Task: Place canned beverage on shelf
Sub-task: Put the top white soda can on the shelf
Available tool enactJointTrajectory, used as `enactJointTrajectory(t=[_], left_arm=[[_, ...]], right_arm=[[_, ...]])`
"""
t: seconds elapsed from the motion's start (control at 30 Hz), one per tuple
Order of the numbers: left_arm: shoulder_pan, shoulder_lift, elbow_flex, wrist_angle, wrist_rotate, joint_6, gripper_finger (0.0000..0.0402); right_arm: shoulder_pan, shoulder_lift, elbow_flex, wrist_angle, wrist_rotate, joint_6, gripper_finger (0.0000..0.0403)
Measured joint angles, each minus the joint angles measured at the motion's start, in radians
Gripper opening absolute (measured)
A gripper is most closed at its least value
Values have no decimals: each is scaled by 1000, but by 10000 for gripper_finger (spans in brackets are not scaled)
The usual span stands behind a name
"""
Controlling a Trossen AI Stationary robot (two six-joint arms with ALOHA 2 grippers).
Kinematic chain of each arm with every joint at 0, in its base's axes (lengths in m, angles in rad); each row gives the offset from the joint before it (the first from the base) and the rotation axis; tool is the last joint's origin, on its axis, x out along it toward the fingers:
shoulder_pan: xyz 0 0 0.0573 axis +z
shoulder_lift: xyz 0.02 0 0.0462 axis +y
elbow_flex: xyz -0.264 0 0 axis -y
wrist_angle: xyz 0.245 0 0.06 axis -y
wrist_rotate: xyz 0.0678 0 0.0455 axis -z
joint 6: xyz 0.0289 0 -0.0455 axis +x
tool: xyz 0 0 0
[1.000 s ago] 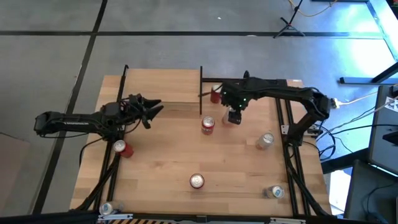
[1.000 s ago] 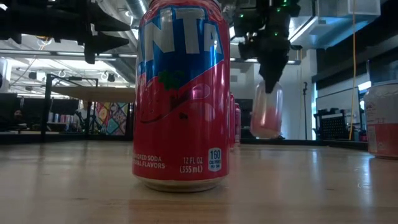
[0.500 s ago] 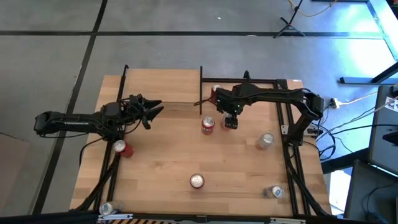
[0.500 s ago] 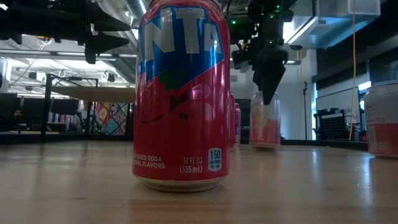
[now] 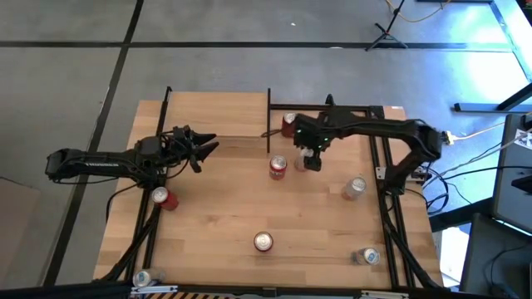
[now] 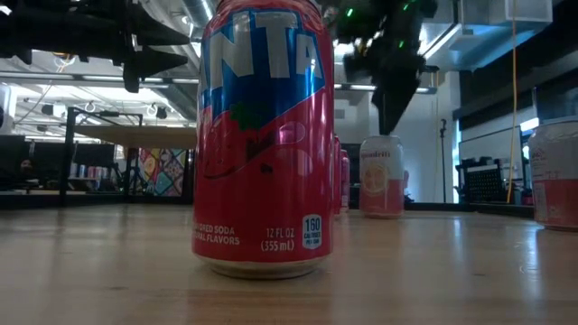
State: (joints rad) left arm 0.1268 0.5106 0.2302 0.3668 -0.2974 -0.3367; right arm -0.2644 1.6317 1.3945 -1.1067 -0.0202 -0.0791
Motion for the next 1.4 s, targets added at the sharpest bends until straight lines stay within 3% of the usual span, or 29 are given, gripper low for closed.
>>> enactJointTrajectory(t=[0.17,0.4,0.53,0.67,0.83,1.27,1.4], left_arm=[[0,0,0,0,-3,-4,188],[0,0,0,0,-29,-24,188],[0,0,0,0,-44,-27,188],[0,0,0,2,-57,-27,188],[0,0,0,4,-59,-28,188],[0,0,0,6,-89,-57,188],[0,0,0,7,-112,-57,188]], right_arm=[[-56,-145,-46,78,-98,24,352],[-82,-386,-269,349,-50,97,351],[-82,-470,-373,415,-68,143,351],[-82,-477,-399,430,-87,253,351],[-74,-476,-479,464,-104,246,351],[-60,-471,-745,951,-103,204,351],[-60,-470,-796,1028,-64,194,351]])
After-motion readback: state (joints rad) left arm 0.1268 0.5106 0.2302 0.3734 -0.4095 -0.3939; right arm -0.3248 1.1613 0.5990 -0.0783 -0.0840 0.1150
